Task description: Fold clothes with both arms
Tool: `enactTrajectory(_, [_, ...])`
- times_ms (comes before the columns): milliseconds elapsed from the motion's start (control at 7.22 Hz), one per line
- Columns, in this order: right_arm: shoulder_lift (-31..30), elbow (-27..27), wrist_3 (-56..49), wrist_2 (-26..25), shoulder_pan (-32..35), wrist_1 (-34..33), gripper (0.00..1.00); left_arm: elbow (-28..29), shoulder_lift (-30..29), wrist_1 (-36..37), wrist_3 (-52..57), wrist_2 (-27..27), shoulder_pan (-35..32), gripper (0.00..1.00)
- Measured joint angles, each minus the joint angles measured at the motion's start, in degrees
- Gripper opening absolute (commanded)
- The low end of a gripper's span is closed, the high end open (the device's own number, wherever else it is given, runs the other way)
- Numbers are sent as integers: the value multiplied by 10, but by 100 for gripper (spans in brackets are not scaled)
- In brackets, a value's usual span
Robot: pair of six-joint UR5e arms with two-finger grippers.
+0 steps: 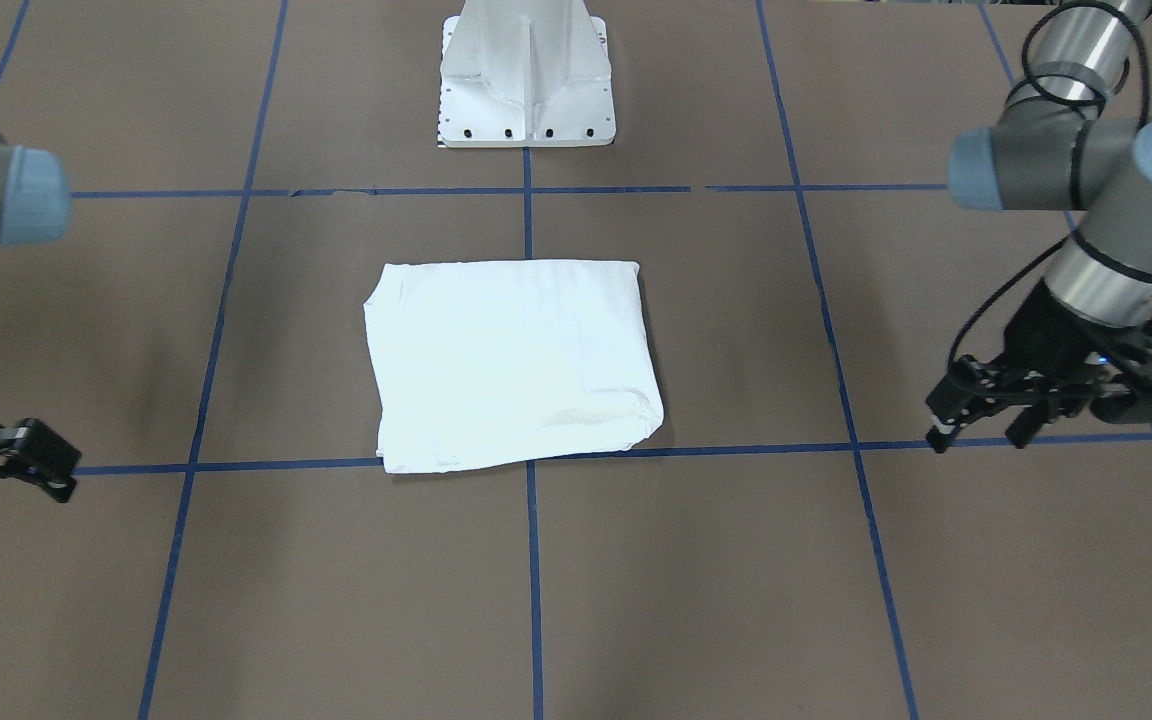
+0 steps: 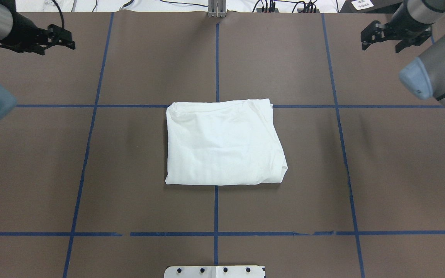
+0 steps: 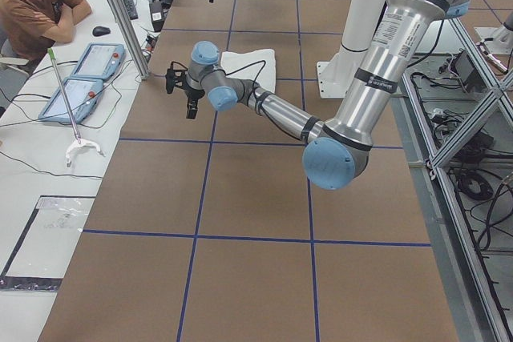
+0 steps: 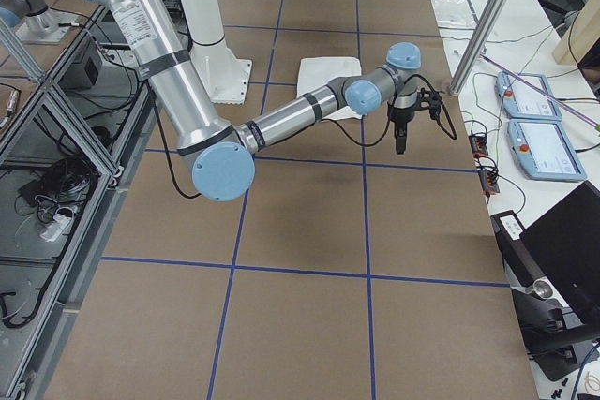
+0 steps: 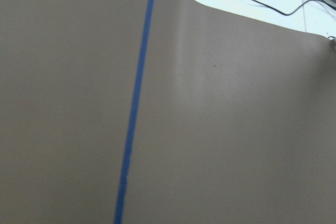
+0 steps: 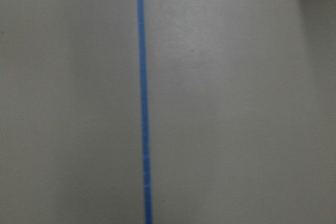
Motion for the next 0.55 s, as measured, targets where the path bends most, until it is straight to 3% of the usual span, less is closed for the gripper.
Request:
enactTrajectory(277, [-75, -2, -144, 61, 86, -1, 100, 0, 62, 3, 173, -35, -82, 100])
enactTrajectory(554, [-128, -2, -282, 96, 158, -28, 100, -2, 105, 59, 383, -55, -160, 100])
